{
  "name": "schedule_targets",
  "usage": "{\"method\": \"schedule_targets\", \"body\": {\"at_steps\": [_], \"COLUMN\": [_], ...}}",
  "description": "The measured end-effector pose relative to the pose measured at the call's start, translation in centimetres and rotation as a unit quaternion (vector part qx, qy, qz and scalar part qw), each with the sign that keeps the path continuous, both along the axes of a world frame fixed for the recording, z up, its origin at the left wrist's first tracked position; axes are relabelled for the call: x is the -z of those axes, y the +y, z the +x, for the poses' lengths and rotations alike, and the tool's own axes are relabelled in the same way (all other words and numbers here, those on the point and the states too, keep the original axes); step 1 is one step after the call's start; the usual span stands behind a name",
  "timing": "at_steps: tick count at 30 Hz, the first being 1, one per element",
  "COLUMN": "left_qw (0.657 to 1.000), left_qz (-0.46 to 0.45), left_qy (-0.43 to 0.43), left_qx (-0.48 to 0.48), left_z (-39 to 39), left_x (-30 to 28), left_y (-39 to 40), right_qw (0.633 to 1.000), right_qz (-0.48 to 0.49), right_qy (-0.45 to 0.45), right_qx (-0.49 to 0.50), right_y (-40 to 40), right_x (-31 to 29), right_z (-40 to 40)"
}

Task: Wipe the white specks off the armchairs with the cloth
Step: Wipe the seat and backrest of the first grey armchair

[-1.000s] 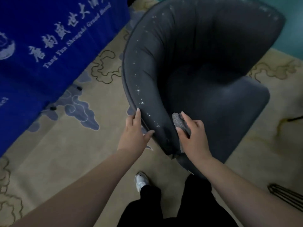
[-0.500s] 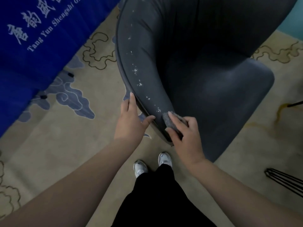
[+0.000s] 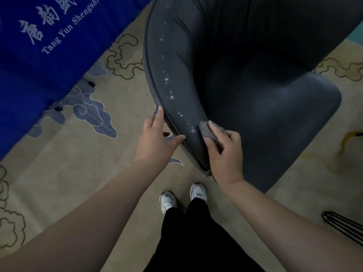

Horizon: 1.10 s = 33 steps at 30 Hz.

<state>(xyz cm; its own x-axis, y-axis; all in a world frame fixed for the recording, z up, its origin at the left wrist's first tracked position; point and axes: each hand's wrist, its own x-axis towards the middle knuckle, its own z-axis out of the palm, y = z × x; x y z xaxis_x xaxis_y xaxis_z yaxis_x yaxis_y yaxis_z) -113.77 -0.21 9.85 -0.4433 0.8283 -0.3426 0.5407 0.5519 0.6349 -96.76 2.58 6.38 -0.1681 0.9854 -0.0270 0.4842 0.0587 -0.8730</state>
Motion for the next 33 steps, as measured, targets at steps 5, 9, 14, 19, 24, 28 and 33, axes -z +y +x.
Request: {"method": "schedule_targets", "body": {"at_steps": [5,9,14,19,24,28,33], "left_qw": [0.999,0.997,0.996,0.994,0.993,0.992,0.99], "left_qz": [-0.007,-0.016,-0.025,-0.017,-0.016,-0.016,-0.008], "left_qy": [-0.045,-0.064,-0.08,-0.092,-0.098,-0.1,-0.119], "left_qx": [-0.026,-0.036,-0.04,-0.051,-0.068,-0.069,-0.078], "left_z": [-0.8,-1.5,-1.6,-1.4,-1.3,-1.7,-2.3], "left_x": [-0.3,-0.5,-1.2,-1.3,-1.4,-1.4,-1.4], "left_y": [0.6,1.5,1.7,1.6,1.7,1.8,2.3], "right_qw": [0.99,0.997,0.987,0.985,0.98,0.973,0.978], "right_qz": [0.097,0.026,0.101,0.09,0.107,0.13,0.101], "right_qy": [-0.013,0.0,0.003,-0.003,-0.008,-0.017,-0.031], "right_qx": [-0.103,-0.069,-0.124,-0.146,-0.167,-0.191,-0.181], "right_y": [-1.8,1.3,-0.2,1.8,3.2,2.4,5.8], "right_x": [0.0,0.2,0.0,0.2,0.1,0.5,-0.1], "right_z": [0.5,-1.4,-0.1,-1.7,-1.8,-0.9,-4.5]}}
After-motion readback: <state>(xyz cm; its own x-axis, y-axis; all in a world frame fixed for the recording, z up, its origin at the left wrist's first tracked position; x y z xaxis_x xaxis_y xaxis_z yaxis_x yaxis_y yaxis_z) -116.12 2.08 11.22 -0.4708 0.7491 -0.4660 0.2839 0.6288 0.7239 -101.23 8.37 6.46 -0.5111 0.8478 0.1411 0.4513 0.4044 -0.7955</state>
